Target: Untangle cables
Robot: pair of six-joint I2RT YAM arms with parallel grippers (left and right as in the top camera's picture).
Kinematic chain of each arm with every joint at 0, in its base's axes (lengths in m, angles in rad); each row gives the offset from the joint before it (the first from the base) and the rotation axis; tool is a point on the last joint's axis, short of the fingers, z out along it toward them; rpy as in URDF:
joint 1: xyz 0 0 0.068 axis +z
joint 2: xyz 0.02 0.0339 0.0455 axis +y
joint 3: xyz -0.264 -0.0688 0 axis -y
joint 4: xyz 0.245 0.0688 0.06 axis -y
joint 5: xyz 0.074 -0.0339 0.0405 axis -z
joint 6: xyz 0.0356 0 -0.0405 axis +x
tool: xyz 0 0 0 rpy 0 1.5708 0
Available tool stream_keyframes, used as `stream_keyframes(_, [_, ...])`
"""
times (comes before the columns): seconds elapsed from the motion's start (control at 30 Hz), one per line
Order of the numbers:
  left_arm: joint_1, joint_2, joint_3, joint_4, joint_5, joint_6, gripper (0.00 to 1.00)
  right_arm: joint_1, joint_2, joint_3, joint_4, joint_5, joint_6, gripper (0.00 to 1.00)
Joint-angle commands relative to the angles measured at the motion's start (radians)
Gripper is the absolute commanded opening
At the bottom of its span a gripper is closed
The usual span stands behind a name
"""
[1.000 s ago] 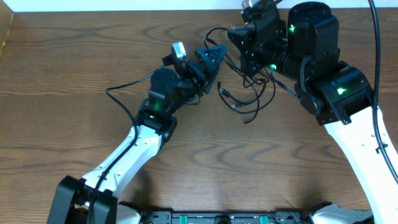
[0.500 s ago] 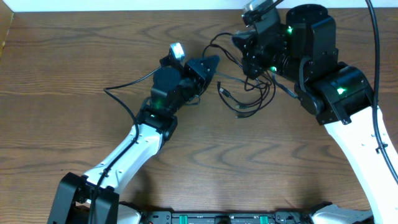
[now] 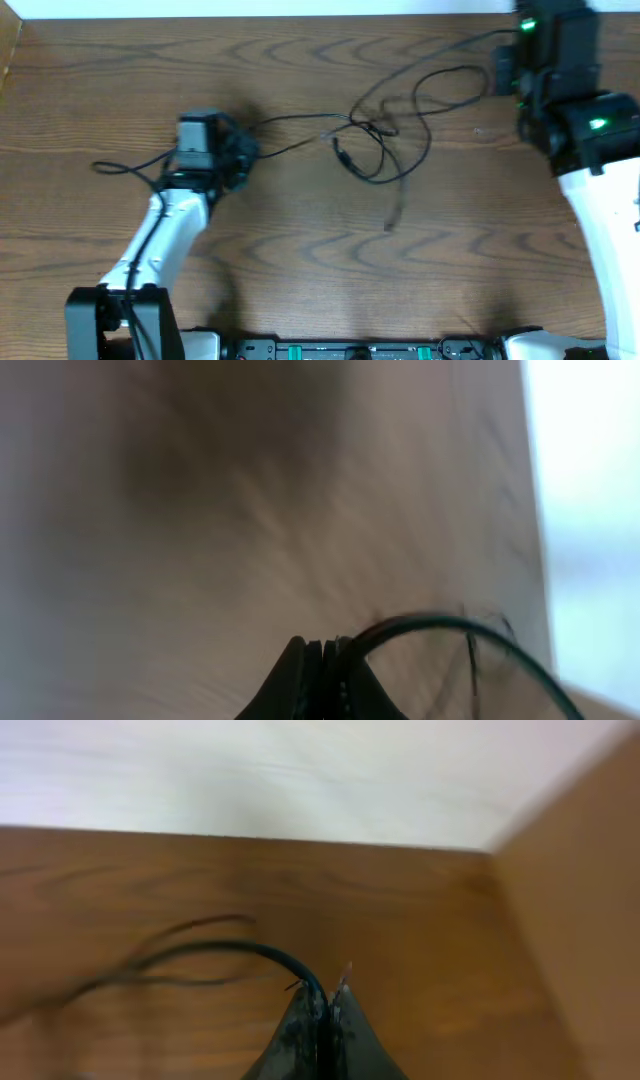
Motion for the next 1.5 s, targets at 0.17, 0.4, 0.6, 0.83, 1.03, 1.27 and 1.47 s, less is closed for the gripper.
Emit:
stream_keyframes(0.17, [0.279, 0.008, 0.007, -0.117, -0.095, 0.148, 0.07, -0.247, -0.006, 0.018, 0.003, 0.058, 0.023, 0.01])
stream_keyframes(0.4, [0.450, 0.008, 0.007, -0.143, -0.105, 0.215, 0.07, -0.417, -0.006, 0.018, 0.004, -0.117, 0.030, 0.01])
stream_keyframes(0.6, [0.529, 0.008, 0.007, -0.143, -0.110, 0.216, 0.08, -0.503, -0.005, 0.018, 0.007, -0.294, 0.055, 0.01])
stream_keyframes(0.83, [0.525, 0.008, 0.007, -0.145, -0.118, 0.215, 0.07, -0.509, 0.012, 0.018, 0.037, -0.479, 0.011, 0.01])
stream_keyframes(1.03, [0.525, 0.008, 0.007, -0.150, -0.245, 0.203, 0.07, -0.526, 0.018, 0.018, 0.110, -0.404, 0.042, 0.01])
stream_keyframes(1.27, [0.526, 0.008, 0.007, -0.211, -0.461, 0.016, 0.07, -0.620, 0.018, 0.018, 0.094, -0.358, 0.106, 0.01])
stream_keyframes(1.47, [0.526, 0.008, 0.007, -0.261, -0.543, -0.184, 0.07, -0.676, 0.018, 0.018, 0.011, -0.441, 0.108, 0.01])
